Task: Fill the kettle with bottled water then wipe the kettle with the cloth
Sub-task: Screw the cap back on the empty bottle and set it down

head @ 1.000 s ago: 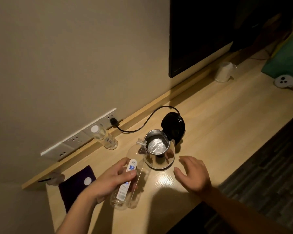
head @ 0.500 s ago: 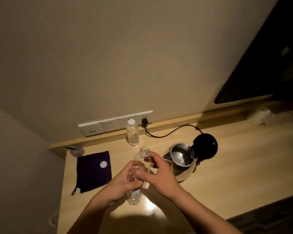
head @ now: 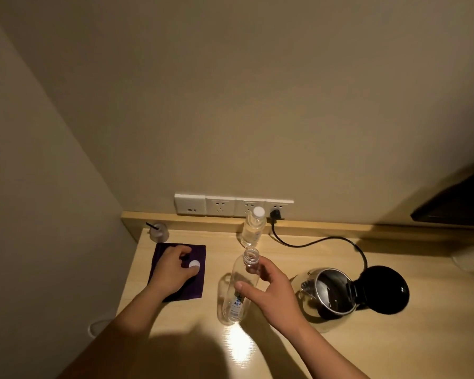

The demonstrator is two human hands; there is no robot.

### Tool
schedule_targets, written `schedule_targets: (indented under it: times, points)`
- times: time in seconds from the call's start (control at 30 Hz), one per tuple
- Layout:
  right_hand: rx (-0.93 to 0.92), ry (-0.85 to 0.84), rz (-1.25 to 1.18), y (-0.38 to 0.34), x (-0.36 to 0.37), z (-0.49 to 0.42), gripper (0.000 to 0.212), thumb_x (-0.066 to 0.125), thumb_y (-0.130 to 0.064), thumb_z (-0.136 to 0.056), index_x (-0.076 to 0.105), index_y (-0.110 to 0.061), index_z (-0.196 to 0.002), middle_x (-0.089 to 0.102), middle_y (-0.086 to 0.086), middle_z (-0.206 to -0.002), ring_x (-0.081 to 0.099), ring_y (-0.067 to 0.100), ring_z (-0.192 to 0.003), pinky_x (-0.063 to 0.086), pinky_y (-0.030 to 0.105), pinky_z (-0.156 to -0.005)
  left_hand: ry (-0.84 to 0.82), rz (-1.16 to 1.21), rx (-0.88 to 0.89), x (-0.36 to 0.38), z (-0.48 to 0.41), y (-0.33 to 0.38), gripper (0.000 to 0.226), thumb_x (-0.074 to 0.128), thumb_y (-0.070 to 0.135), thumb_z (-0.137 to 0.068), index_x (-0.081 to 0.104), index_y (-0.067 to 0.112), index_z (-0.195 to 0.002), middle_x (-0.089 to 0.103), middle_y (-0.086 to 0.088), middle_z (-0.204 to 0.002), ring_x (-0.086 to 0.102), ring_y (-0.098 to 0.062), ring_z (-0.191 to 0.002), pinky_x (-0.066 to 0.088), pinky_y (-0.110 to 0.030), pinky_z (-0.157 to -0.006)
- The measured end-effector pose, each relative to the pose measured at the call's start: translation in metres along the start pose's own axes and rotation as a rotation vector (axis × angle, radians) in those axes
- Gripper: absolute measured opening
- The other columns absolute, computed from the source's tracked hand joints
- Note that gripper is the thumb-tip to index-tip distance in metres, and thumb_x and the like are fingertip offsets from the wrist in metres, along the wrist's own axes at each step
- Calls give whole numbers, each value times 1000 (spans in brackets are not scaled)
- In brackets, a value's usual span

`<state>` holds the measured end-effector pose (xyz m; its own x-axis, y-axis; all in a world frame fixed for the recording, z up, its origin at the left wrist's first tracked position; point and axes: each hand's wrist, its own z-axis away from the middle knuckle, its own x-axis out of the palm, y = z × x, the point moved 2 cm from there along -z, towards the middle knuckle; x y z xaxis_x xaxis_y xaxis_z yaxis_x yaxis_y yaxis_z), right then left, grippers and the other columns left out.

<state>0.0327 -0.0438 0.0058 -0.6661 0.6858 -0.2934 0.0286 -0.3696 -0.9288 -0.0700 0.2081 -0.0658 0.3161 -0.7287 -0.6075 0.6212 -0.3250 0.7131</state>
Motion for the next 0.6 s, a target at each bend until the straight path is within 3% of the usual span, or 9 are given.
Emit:
schedule_targets:
  times: [0.17,0.27,0.37,0.43,0.53,0.6]
  points:
    - [32,12,28,0,-2,-8,54,91,-36,-78,65,-50,-123,72,-30,-118,63,-9,-116,43,-1,-90,-84,-351,63,25,-34,-9,57,78,30,-86,55,20,-137,49,-5,-134,58,-25,-114,52,-35,-97]
    - [56,14,43,-3,-4,-7,57,86,-53,-72,63,-59,-123,71,-32,-120,61,-11,-117,42,-2,-90,-75,-446,131,38,-40,-14,34,74,23,-89,62,17,-121,53,-6,-122,61,-24,-101,53,-34,-89]
    - [70,5,60,-6,-9,-4,57,88,-47,-74,61,-61,-123,71,-29,-121,61,-9,-118,42,-2,-89,-28,-463,164,40,-37,-19,17,63,14,-95,64,11,-112,57,-7,-114,61,-22,-91,49,-30,-79]
    - [78,8,60,-9,-12,1,56,89,-41,-77,63,-59,-123,71,-27,-119,62,-7,-117,43,0,-90,28,-422,163,34,-29,-15,12,65,13,-94,64,11,-106,61,-8,-108,59,-19,-86,49,-30,-77]
    - [109,4,63,-12,-18,10,59,90,-39,-76,62,-59,-123,73,-24,-119,64,-7,-117,47,6,-95,150,-122,57,21,-9,12,9,71,7,-88,65,10,-94,69,-7,-88,63,-22,-80,54,-41,-74]
    - [132,-7,72,-17,-18,21,61,91,-38,-73,63,-61,-121,74,-23,-117,67,-7,-113,51,12,-97,178,142,-2,13,7,38,17,77,2,-83,65,12,-88,74,-6,-80,69,-21,-77,54,-32,-71]
